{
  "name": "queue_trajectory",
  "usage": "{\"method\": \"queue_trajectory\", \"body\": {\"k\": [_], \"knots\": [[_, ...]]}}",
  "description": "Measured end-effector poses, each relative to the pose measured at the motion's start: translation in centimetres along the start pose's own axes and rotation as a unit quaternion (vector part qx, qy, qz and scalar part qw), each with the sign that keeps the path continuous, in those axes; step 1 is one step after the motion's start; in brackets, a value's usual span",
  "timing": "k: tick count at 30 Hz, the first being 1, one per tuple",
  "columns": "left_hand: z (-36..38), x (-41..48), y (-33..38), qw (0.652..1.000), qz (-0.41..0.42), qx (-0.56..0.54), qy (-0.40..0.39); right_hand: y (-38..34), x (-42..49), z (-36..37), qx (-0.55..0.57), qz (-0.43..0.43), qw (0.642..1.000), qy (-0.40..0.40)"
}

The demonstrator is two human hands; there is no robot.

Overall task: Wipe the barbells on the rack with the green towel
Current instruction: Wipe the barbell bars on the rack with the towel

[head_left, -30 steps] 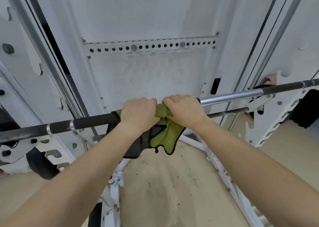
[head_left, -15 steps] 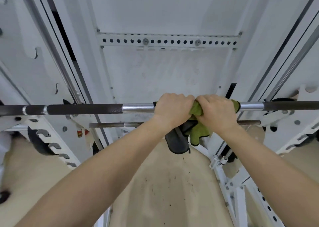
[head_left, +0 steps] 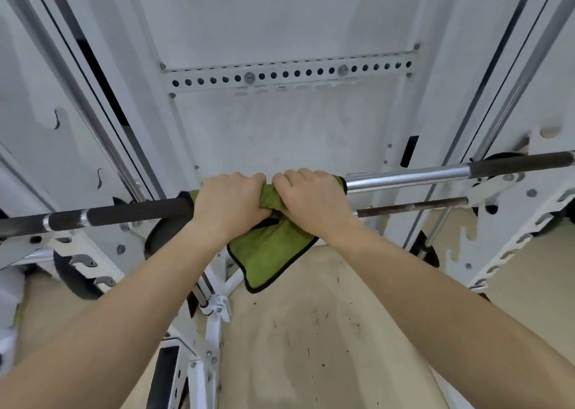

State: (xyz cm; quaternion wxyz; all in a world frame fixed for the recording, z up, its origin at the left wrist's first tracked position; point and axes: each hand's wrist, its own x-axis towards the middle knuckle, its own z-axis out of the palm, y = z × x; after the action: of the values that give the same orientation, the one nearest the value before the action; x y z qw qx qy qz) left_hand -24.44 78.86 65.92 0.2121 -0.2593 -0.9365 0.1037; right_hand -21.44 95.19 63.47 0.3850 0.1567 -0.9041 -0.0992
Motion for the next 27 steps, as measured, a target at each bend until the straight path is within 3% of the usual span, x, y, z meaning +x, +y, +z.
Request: {"method": "queue_trajectory", "body": {"k": [10, 19, 27], "knots": [[-2.7, 8.7, 19.1, 0.995, 0.059, 0.007, 0.074, 19.4, -9.8, -0.8, -0.031, 0.0, 0.999, -0.024], [-6.2, 16.6, 35.4, 0.995, 0.07, -0.047, 0.043, 36.1, -18.4, -2.5, -0.01, 0.024, 0.997, -0.073], [-6.0, 15.9, 34.7, 0.995, 0.077, -0.057, 0.037, 34.5, -18.2, -2.2, -0.022, 0.099, 0.992, -0.077]]}}
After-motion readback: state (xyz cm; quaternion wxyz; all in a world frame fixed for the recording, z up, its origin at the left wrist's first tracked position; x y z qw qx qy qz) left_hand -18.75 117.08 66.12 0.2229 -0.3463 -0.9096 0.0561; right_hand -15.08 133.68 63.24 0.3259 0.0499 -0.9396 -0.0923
